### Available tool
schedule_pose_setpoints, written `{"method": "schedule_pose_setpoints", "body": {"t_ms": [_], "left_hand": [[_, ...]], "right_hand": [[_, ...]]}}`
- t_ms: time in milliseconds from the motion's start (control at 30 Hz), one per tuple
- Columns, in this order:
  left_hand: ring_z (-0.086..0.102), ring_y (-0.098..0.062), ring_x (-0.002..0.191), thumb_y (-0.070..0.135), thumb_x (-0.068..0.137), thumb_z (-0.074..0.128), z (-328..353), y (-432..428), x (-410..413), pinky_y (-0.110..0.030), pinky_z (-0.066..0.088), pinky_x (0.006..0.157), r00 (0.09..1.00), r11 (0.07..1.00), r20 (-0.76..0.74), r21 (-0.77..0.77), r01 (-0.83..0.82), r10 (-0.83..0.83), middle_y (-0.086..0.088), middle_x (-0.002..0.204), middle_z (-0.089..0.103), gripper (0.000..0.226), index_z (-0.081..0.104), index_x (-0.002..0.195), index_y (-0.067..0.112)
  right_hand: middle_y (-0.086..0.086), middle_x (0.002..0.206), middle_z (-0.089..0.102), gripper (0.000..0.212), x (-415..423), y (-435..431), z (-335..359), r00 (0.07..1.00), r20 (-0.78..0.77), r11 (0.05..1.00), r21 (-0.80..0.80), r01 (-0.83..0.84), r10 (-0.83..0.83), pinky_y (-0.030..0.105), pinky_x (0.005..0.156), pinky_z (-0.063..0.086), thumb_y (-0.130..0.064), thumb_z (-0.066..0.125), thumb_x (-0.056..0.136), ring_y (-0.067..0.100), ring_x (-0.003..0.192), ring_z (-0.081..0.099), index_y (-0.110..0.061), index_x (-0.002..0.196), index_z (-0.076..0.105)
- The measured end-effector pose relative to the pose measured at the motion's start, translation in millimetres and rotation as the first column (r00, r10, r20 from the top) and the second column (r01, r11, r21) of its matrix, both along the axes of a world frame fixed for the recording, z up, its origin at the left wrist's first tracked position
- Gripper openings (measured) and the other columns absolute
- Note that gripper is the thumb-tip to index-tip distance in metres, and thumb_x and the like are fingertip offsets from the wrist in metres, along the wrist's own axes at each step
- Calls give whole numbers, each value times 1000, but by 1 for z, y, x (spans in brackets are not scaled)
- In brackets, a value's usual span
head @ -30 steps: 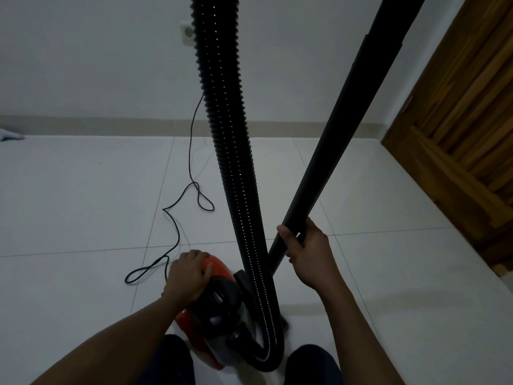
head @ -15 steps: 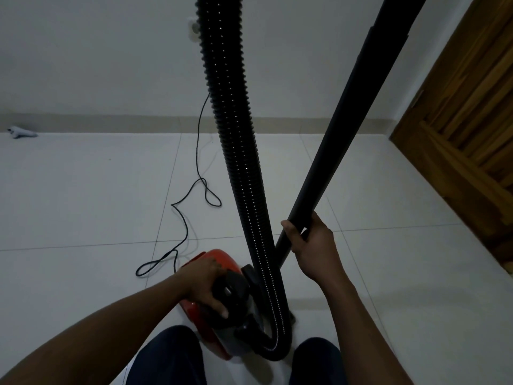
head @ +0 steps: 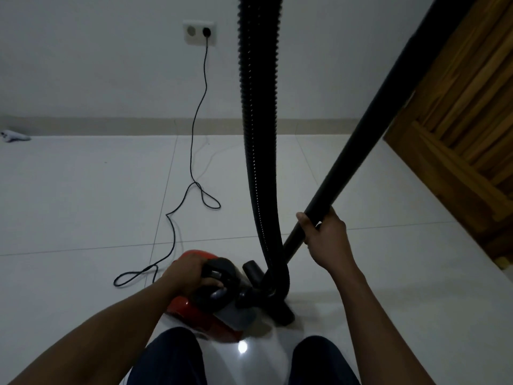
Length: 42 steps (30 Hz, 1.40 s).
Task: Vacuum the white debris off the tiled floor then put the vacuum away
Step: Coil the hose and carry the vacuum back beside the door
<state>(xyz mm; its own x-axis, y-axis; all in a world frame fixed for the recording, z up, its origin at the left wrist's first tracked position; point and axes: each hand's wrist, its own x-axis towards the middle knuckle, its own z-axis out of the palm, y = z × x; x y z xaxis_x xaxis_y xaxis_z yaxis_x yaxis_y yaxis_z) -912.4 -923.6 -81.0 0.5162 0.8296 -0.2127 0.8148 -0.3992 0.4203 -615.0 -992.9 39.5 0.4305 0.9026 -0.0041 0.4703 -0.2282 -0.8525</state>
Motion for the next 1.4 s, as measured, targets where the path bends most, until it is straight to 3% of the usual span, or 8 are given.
{"method": "schedule_pose_setpoints", "body": {"t_ms": [267,433,567,700,800,900,1200,1400], "left_hand": [[68,-11,83,84,68,49,1,11,-15,-31,55,76,930,929,101,77,-363,355,12,92,74,61,65,111,43],[63,-15,73,81,73,51,56,23,-6,-29,51,65,909,898,20,148,-415,417,3,85,70,60,68,95,29],[59,-19,71,72,79,58,118,15,2,-28,45,62,908,881,57,222,-417,415,-2,81,65,45,54,82,28],[59,-15,63,81,73,54,167,-9,3,-27,45,56,891,833,154,317,-454,428,4,72,63,57,58,77,25],[61,-14,61,88,69,46,191,-28,2,-27,51,58,883,787,202,400,-469,423,4,68,63,68,62,75,22],[60,-19,63,89,68,44,210,-34,7,-29,49,59,885,746,195,479,-462,423,0,68,63,71,62,71,21],[62,-15,57,93,63,45,232,11,66,-30,56,59,902,867,29,267,-421,430,3,63,64,73,61,68,22],[64,-22,64,91,66,44,338,28,126,-33,56,63,926,913,2,168,-372,377,-2,71,65,72,63,78,23]], "right_hand": [[3,94,69,43,1,12,11,1000,17,1000,-4,-18,18,32,65,57,-43,63,98,17,76,70,-16,130,52],[1,99,68,41,-21,12,46,994,42,995,29,-99,98,30,67,54,-45,61,98,17,82,69,-19,128,52],[0,94,68,37,-31,-10,85,992,69,993,54,-107,103,36,68,58,-48,61,97,18,77,70,-20,120,54],[3,87,69,23,-38,-62,114,993,79,975,198,-103,89,38,66,60,-43,62,98,17,70,69,-22,103,56],[0,91,68,25,-41,-97,125,993,72,963,248,-107,92,26,59,54,-42,61,99,13,70,69,-21,112,56],[-4,94,68,23,-38,-110,136,991,70,954,272,-129,114,29,65,57,-45,61,99,11,75,69,-26,111,54],[-2,90,68,26,28,-61,200,999,-31,990,142,-6,10,27,61,54,-45,61,99,14,73,69,-22,110,56],[1,94,69,35,68,-26,301,998,-61,998,61,16,-13,32,65,58,-49,60,98,17,77,71,-20,117,53]]}}
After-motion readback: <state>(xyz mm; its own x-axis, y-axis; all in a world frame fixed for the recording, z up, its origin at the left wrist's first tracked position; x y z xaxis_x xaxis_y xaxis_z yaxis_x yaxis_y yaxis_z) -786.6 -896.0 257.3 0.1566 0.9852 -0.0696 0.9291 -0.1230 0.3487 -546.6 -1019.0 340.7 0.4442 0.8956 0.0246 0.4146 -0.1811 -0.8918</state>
